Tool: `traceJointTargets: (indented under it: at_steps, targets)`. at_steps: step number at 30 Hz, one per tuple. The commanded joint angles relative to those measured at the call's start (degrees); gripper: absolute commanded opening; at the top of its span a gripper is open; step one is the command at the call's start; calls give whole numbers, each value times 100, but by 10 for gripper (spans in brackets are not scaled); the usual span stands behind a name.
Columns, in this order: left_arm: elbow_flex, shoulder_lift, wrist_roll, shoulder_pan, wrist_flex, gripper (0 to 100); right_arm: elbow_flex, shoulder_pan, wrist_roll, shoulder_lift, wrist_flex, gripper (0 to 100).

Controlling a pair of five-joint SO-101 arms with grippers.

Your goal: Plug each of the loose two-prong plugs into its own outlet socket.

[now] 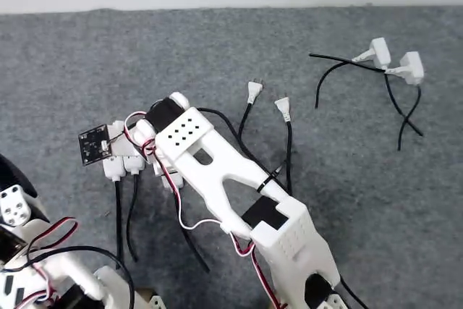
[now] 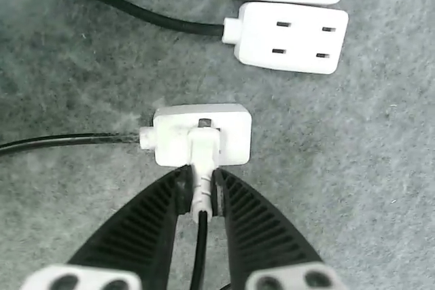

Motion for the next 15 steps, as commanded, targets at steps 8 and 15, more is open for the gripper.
traceJointTargets:
  at_steps: [8, 15]
  targets:
    - [-338, -105, 70, -9, 18, 246, -167, -22, -123, -971, 585, 8]
    - [-330, -105, 70, -9, 26, 246, -167, 4, -105, -910, 549, 8]
